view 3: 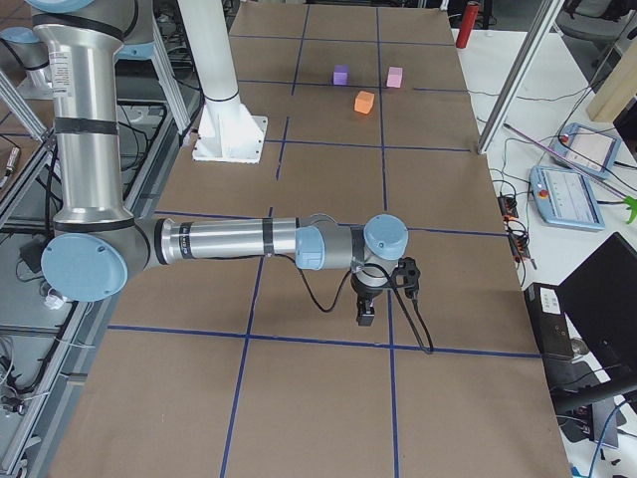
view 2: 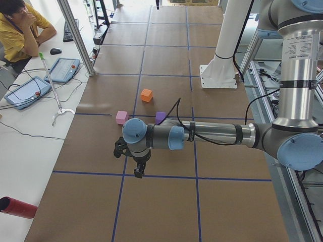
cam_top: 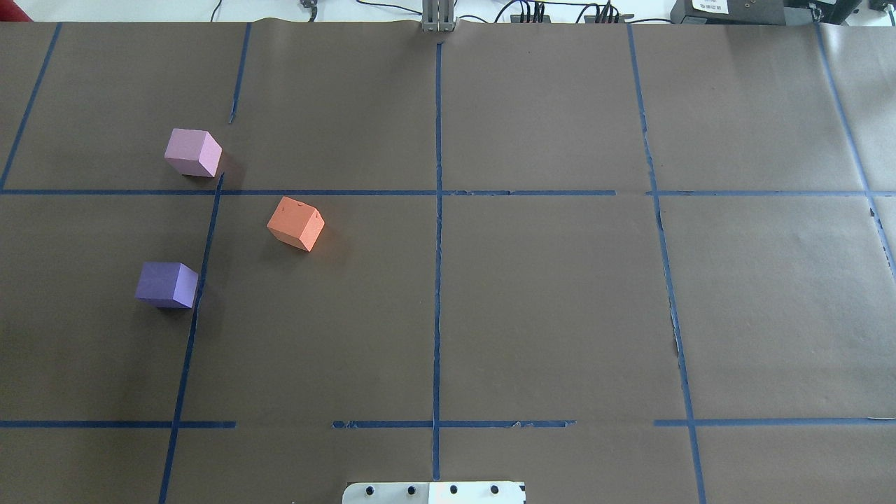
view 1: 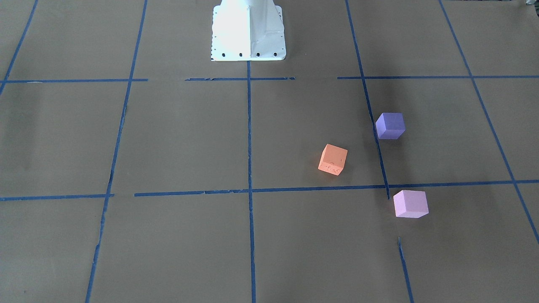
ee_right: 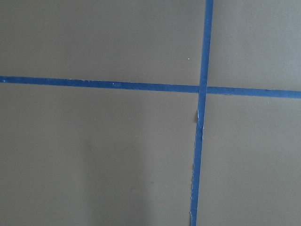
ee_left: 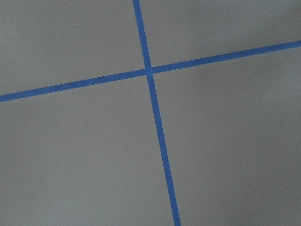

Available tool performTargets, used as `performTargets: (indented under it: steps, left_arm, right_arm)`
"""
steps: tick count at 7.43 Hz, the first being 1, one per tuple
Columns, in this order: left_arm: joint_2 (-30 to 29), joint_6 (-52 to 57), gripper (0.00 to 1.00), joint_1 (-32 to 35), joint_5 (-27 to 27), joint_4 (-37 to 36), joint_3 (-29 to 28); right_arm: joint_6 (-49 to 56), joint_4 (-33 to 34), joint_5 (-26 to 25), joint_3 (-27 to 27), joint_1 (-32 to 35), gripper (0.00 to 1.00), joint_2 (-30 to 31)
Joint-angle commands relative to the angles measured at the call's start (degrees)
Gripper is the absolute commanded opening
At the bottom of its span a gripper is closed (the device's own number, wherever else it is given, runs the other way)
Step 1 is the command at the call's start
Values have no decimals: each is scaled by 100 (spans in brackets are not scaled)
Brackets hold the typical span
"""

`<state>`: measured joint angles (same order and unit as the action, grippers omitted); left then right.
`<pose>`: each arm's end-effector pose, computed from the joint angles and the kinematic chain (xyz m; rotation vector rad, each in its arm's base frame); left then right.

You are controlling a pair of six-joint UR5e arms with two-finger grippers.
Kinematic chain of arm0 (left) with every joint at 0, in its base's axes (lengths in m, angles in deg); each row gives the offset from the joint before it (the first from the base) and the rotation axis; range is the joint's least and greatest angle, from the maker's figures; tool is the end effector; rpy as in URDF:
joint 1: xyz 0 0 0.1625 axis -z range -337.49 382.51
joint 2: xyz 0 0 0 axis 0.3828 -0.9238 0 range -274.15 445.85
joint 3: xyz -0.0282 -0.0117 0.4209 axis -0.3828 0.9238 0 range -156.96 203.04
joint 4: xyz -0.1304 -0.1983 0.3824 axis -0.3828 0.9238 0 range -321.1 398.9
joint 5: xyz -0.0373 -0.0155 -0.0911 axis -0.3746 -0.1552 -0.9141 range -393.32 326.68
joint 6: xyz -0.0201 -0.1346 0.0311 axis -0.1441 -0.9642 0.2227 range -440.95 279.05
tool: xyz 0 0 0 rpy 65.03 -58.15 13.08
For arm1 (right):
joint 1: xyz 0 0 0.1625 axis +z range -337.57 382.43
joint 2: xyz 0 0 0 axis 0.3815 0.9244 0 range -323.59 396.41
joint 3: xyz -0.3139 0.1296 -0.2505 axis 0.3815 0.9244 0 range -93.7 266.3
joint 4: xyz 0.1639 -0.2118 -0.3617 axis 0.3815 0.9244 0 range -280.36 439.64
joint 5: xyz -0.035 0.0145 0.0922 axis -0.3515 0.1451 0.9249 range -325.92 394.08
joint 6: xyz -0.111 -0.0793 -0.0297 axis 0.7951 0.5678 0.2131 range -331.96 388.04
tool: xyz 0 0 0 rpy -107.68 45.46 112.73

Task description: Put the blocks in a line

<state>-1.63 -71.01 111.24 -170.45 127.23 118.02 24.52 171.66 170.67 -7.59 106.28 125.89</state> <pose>-0.0197 -0.5125 0.6592 0.0754 0.8205 0.1902 -0.0259 -0.5364 0.6431 -0.0292 -0.8135 -0.0602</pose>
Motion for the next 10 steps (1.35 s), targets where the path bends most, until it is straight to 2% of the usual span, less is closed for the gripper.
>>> performTargets:
  steps: [1, 3, 4, 8, 10]
  left_arm:
    - [-66, -10, 100, -5, 11, 0, 81]
    - [-373, -10, 100, -40, 2, 0, 89]
    - [-757, -19, 100, -197, 46, -61, 21]
    - [-857, -1, 100, -723, -41, 79, -42]
    - [-1129, -1259, 100, -1355, -305, 253, 212]
  right_arm:
    - [0, 9, 0, 2, 0, 100, 0]
    - [0, 0, 0, 2, 0, 100, 0]
    - [0, 0, 0, -7, 0, 100, 0]
    - [0, 0, 0, -7, 0, 100, 0]
    - [0, 0, 0, 2, 0, 100, 0]
